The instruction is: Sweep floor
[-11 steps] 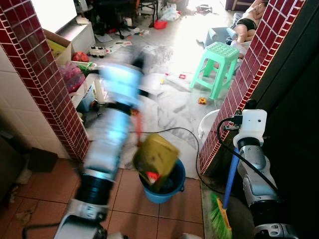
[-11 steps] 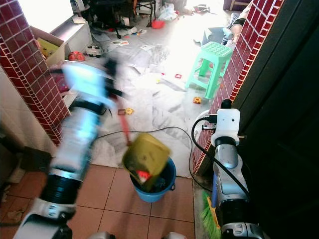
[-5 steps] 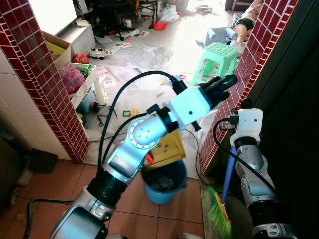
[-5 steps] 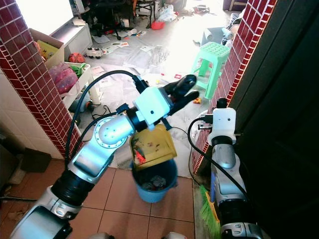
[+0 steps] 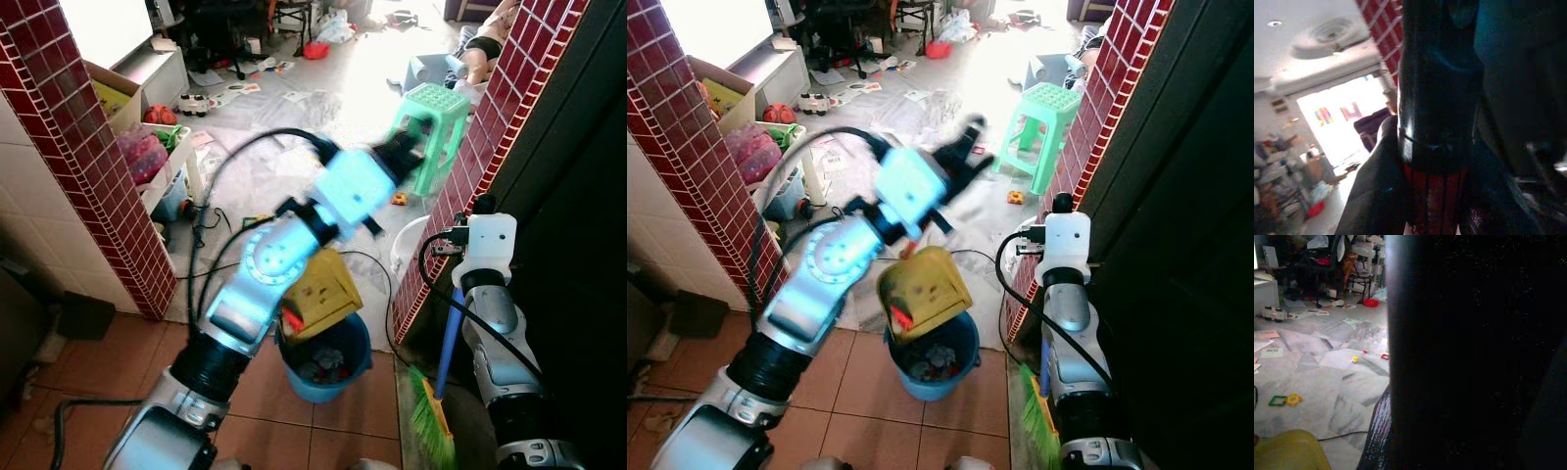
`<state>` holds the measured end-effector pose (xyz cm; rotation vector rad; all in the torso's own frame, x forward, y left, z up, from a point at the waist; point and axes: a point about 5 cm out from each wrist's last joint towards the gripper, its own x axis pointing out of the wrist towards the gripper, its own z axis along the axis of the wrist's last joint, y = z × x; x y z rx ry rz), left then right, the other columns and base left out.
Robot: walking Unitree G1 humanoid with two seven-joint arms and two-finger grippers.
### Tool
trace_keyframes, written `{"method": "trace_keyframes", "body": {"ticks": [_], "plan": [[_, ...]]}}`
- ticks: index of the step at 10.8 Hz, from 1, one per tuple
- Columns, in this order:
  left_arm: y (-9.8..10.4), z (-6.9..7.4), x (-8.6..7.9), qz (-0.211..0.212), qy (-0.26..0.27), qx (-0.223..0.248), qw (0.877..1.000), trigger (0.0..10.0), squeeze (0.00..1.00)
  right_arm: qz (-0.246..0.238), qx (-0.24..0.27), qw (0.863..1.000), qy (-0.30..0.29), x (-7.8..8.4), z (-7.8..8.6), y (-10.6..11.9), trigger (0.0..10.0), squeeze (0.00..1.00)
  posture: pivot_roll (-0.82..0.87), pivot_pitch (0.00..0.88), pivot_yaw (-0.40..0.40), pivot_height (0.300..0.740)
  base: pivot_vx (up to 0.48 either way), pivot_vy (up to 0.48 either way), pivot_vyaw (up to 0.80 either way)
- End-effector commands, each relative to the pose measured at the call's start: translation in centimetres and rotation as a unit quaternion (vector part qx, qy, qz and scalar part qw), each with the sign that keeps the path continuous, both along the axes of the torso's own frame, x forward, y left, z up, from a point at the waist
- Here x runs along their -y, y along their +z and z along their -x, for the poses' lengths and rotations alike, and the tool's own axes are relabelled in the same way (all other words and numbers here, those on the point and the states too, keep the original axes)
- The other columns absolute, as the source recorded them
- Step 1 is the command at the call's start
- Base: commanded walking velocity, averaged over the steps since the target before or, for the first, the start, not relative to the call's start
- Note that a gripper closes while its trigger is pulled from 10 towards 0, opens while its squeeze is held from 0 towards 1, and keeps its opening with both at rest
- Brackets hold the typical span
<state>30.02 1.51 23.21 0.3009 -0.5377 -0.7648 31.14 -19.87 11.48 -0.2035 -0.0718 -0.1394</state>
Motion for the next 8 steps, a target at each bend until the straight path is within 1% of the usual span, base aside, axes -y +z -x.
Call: {"method": "trace_keyframes", "body": {"ticks": [1,2,3,4,5,6,7,8], "plan": [[0.9,-0.1,-0.2,-0.008,0.014,0.03,0.999,10.0,0.0,0.005,0.02,1.0,0.006,-0.1,-0.5,1.0,10.0,0.0,-0.11,0.0,-0.019,0.74,0.0,0.0,0.0],[1.6,-0.1,-0.2,0.037,0.002,0.004,0.999,10.0,0.0,0.006,0.019,1.0,0.006,0.0,-0.5,0.9,10.0,0.0,-0.11,0.0,-0.021,0.74,0.0,0.0,0.0],[2.6,0.0,0.1,0.094,-0.013,-0.02,0.995,10.0,0.0,0.006,0.017,1.0,0.007,-0.1,-0.5,0.8,10.0,0.0,-0.11,0.0,-0.023,0.74,0.0,0.0,0.0],[2.9,0.4,0.8,0.025,-0.004,0.064,0.998,10.0,0.0,0.007,0.015,1.0,0.007,-0.1,-0.6,0.7,10.0,0.0,-0.11,0.0,-0.022,0.74,0.0,0.0,0.0],[2.3,0.5,1.1,0.032,-0.016,0.047,0.998,10.0,0.0,0.007,0.015,1.0,0.008,-0.1,-0.6,0.6,10.0,0.0,-0.11,0.0,-0.022,0.74,0.0,0.0,0.0],[2.4,0.6,0.8,0.026,-0.001,0.074,0.997,10.0,0.0,0.009,0.016,1.0,0.005,0.0,-0.6,0.8,10.0,0.0,-0.12,0.0,-0.019,0.74,0.0,0.0,0.0],[2.4,0.5,0.6,0.041,-0.01,0.051,0.998,10.0,0.0,0.009,0.013,1.0,0.002,0.2,-0.5,0.5,10.0,0.0,-0.11,0.0,-0.019,0.74,0.0,0.0,0.0],[2.5,0.5,0.5,0.055,-0.009,0.046,0.997,10.0,0.0,0.01,0.011,1.0,0.002,0.2,-0.5,0.4,10.0,0.0,-0.11,0.0,-0.019,0.74,0.0,0.0,0.0]]}}
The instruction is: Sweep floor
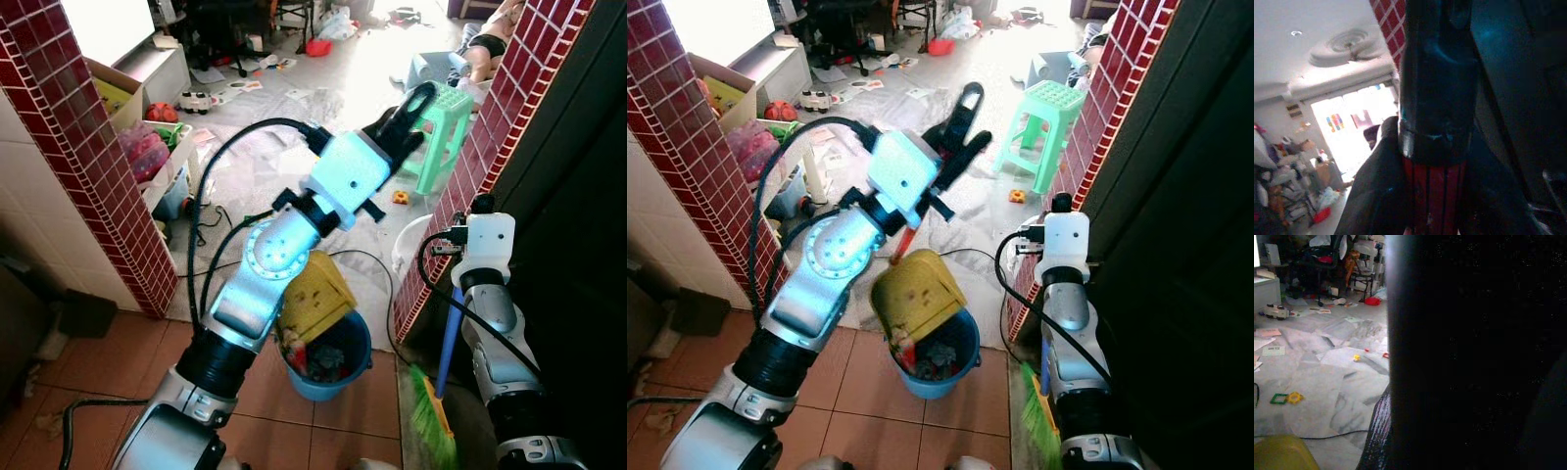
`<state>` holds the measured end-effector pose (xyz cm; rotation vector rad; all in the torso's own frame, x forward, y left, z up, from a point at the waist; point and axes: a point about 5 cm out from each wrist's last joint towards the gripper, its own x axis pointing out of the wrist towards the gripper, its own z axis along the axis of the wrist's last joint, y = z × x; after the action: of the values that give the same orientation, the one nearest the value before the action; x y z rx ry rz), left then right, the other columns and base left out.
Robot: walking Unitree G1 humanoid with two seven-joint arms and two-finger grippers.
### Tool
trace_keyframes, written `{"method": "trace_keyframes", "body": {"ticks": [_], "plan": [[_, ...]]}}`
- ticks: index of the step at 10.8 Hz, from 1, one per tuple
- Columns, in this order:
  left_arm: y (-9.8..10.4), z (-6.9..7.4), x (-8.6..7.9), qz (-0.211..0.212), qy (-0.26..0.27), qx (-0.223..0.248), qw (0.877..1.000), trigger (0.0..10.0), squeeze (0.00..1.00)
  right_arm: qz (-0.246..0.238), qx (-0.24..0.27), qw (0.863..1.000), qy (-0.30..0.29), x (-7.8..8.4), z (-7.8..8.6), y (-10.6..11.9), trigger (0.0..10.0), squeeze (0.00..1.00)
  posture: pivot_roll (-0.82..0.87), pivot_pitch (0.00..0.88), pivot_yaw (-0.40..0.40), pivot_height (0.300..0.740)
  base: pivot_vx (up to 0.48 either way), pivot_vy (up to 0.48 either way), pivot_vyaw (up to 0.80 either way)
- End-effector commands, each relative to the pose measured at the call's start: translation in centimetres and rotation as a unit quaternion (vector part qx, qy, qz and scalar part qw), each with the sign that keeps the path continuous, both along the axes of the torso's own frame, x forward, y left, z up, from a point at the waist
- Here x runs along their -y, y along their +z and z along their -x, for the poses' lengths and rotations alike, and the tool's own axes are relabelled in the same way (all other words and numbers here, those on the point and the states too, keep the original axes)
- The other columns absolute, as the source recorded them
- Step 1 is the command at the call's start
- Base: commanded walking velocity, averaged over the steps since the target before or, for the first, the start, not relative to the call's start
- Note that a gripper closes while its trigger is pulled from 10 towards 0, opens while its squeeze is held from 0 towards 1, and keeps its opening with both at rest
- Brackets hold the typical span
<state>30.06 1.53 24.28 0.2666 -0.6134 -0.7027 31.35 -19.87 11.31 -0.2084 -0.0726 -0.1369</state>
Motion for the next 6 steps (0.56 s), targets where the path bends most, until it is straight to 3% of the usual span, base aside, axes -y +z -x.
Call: {"method": "trace_keyframes", "body": {"ticks": [1,2,3,6], "plan": [[2.6,0.5,0.0,0.04,-0.009,0.052,0.998,10.0,0.0,0.007,0.012,1.0,0.002,0.0,-0.4,0.7,10.0,0.0,-0.11,0.0,-0.02,0.74,0.0,0.0,0.0],[2.7,0.5,0.0,0.012,0.001,0.076,0.997,10.0,0.0,0.006,0.012,1.0,0.004,0.0,-0.5,0.7,10.0,0.0,-0.11,0.0,-0.02,0.74,0.0,0.0,0.0],[2.9,0.1,-0.7,0.048,0.022,0.064,0.997,10.0,0.0,0.007,0.013,1.0,0.005,-0.1,-0.6,0.7,10.0,0.0,-0.11,0.0,-0.019,0.74,0.0,0.0,0.0],[6.9,-0.5,-4.0,0.107,0.088,0.128,0.982,10.0,0.0,0.008,0.01,1.0,0.006,0.0,-0.5,0.4,10.0,0.0,-0.1,0.0,-0.023,0.74,0.0,0.0,0.0]]}}
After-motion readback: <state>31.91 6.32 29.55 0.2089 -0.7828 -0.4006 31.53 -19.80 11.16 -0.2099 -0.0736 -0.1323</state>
